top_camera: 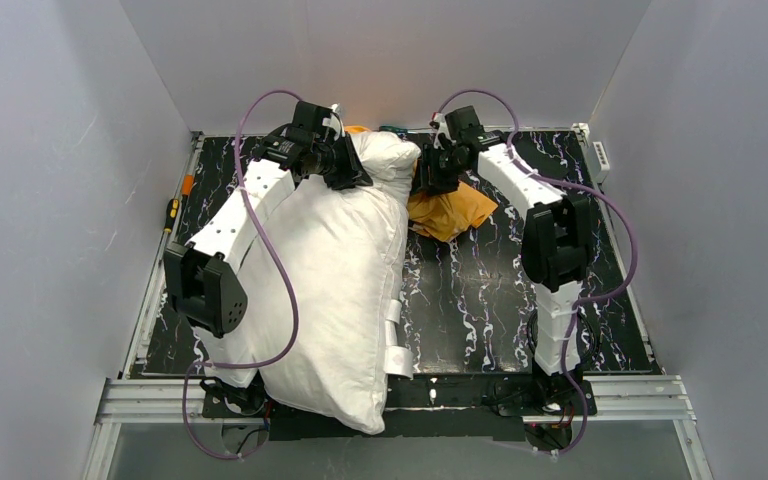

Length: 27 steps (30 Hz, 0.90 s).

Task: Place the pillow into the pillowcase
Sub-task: Stuff the pillow into the pillowcase.

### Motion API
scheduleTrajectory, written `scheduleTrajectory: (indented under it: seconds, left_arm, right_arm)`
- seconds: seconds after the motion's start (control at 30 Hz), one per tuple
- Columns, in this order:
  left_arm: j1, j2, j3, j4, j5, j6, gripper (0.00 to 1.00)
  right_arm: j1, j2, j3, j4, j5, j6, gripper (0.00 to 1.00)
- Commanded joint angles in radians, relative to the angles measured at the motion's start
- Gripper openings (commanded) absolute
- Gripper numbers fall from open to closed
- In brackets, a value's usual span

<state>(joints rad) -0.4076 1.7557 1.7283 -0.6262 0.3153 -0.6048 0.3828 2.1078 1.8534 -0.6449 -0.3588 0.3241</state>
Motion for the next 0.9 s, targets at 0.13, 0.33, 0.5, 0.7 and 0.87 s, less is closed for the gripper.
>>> scheduleTrajectory:
  seconds: [0.13,0.33,0.5,0.7,0.87]
  left_arm:
    - [0.001,-0.110,-0.026,-0.155,0.078,0.013,0.00]
    - [0.003,-0.119,-0.037,-0.157,0.072,0.014,0.00]
    - [0.002,-0.112,-0.030,-0.156,0.071,0.010,0.00]
    - [0.002,-0.097,-0.008,-0.158,0.060,0.021,0.00]
    - [0.002,-0.075,0.030,-0.237,-0.025,0.095,0.00]
  right_arm:
    - [-0.013,0.008,0.107,0.005,0.193,-0.100,0.60]
    - [-0.017,0.019,0.086,-0.020,0.244,-0.132,0.63]
    - [-0.012,0.033,0.043,-0.044,0.172,-0.156,0.64]
    - [-0.011,0.004,-0.011,0.014,-0.016,-0.162,0.13]
    - [-0.046,-0.050,0.029,-0.002,-0.078,-0.112,0.01]
